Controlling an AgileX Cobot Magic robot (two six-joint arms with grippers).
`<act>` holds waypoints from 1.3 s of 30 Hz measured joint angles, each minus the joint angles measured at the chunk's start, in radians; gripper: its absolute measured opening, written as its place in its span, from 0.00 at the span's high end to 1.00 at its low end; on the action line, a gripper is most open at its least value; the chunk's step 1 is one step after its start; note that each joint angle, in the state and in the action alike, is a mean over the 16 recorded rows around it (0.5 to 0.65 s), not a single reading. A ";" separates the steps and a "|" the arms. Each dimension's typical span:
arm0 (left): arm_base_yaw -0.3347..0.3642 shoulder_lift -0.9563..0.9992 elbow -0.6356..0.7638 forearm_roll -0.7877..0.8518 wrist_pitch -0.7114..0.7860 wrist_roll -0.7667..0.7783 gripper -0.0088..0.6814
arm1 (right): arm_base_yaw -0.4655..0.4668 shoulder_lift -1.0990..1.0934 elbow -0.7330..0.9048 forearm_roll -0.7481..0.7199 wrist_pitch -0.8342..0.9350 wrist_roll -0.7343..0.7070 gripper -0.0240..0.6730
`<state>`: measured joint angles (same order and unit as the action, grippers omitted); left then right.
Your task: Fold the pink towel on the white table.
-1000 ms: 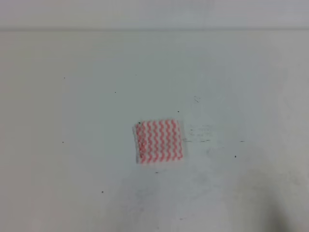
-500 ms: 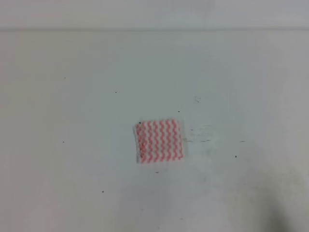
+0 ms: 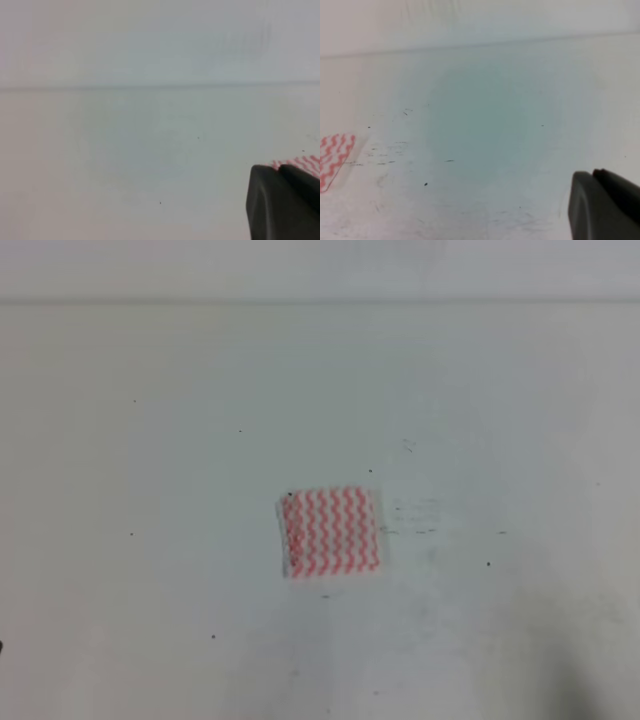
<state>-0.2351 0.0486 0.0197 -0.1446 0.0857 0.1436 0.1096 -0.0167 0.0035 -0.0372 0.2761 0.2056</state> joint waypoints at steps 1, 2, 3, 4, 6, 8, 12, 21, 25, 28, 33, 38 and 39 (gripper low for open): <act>0.008 -0.010 -0.001 0.013 0.017 -0.014 0.99 | 0.000 0.000 0.000 0.000 0.000 0.000 0.99; 0.017 -0.020 0.000 0.027 0.034 -0.028 0.99 | 0.000 0.000 0.000 0.000 0.000 0.000 0.99; 0.024 -0.030 0.000 0.033 0.048 -0.037 0.99 | 0.000 0.000 0.000 0.000 0.000 0.000 0.99; 0.030 -0.037 -0.001 0.037 0.061 -0.040 0.99 | 0.000 0.000 0.000 0.000 0.000 0.000 0.99; 0.041 -0.051 -0.002 0.042 0.087 -0.042 0.99 | 0.000 0.000 0.000 0.000 0.000 0.000 0.99; 0.053 -0.061 -0.004 0.047 0.115 -0.042 0.99 | 0.000 0.000 0.000 0.000 0.000 0.000 0.99; 0.069 -0.072 -0.002 0.058 0.165 -0.040 0.99 | 0.000 0.000 0.000 0.000 -0.002 0.000 0.99; 0.076 -0.074 -0.002 0.080 0.228 -0.035 0.99 | 0.000 -0.002 0.001 0.000 -0.002 0.000 0.99; 0.076 -0.071 -0.006 0.080 0.234 -0.035 0.99 | 0.000 -0.002 0.001 0.000 -0.002 0.000 0.99; 0.076 -0.072 -0.004 0.080 0.234 -0.037 0.99 | 0.000 -0.002 0.001 0.000 0.001 0.000 0.99; 0.076 -0.073 -0.002 0.080 0.232 -0.038 0.99 | 0.000 0.000 0.001 0.000 0.001 0.000 0.99; 0.076 -0.076 0.003 0.081 0.227 -0.040 0.99 | 0.000 0.000 0.001 0.000 0.002 0.000 0.99; 0.076 -0.077 0.004 0.081 0.227 -0.040 0.99 | 0.000 0.000 0.001 0.000 0.002 0.000 0.99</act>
<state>-0.1592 -0.0285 0.0236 -0.0639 0.3123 0.1035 0.1096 -0.0162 0.0048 -0.0373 0.2781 0.2056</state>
